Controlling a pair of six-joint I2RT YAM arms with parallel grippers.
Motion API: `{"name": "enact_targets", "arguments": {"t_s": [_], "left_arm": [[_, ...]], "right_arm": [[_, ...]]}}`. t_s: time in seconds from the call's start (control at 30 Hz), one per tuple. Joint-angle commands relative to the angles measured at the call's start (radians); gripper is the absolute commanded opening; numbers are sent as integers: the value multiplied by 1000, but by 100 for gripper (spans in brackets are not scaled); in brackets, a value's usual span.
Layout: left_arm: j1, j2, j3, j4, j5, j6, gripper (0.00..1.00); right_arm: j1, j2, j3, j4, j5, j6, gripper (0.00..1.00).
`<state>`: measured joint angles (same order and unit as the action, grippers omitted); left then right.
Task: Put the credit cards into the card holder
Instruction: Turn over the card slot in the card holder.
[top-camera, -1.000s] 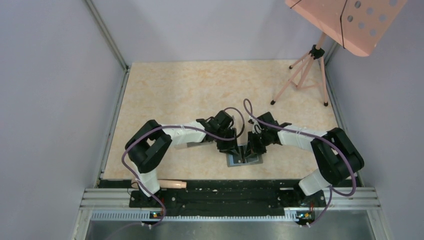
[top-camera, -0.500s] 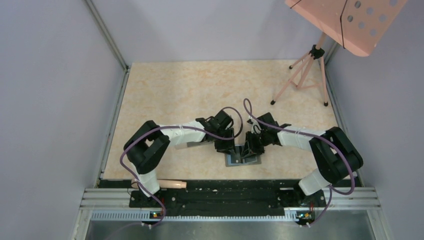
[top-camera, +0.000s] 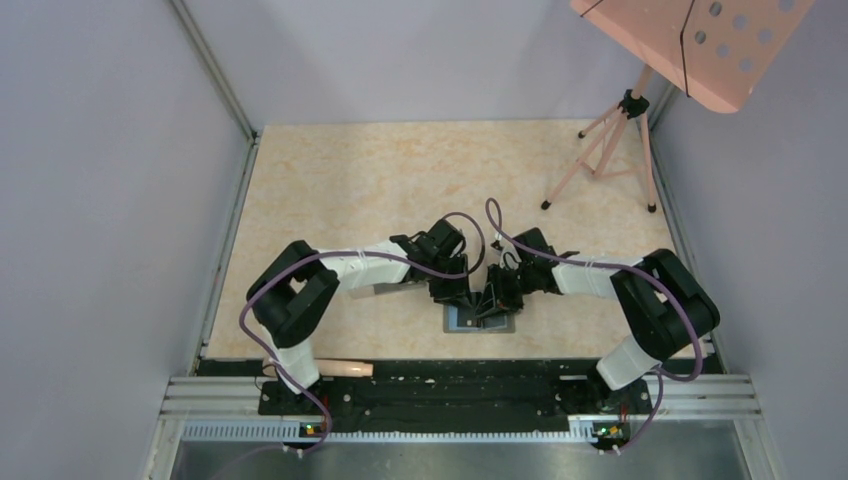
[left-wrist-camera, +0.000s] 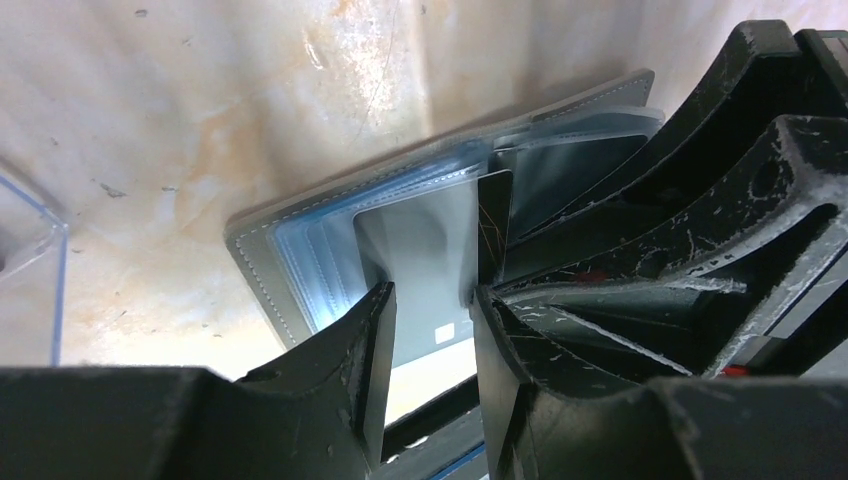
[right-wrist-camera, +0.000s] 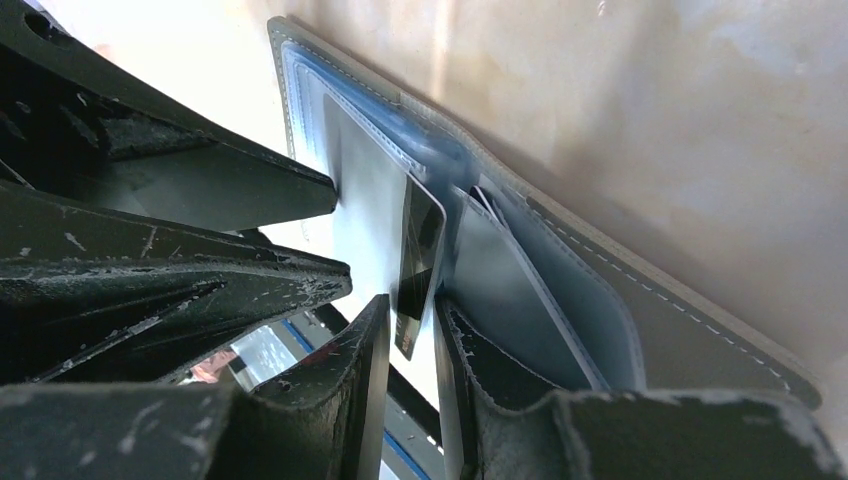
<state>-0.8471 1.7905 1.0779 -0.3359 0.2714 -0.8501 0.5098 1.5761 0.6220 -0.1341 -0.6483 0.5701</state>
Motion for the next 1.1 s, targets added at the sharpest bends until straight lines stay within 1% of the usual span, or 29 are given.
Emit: {"name": "enact_targets", "arguments": {"t_s": [0.0,0.07,0.13,0.3,0.43,0.63,0.77,0.87,1.0,1.07], "left_arm": [[-1,-75,-10,-22,-65,12,40],[-1,-92,-5,-64,-114,20,42],[0,-92,-4,-85,-130,23,47],[0,-58,-3,-79,-110,20,49],[0,-37,-7,-27,-67,23,47],[-1,-52,-6,24,-23,26,38],[-1,-62,-11,37,-16,25,37],[-1,-68,-13,1,-52,20,41],[-1,-82,-9,-99,-158,27,46],[-1,-73,-10,-115,-165,29,47]], "right_arm": [[22,33,-26,-4,80,-15,24],[23,33,-28,-4,82,-16,24],[22,34,-29,-4,84,-16,24],[23,36,-28,-3,84,-18,25],[23,43,-26,-1,77,-20,25],[22,45,-25,4,65,-19,24],[22,51,-22,15,53,-19,24],[22,53,-22,11,60,-19,24],[24,53,-21,9,62,-21,24],[23,52,-24,8,62,-22,24]]}}
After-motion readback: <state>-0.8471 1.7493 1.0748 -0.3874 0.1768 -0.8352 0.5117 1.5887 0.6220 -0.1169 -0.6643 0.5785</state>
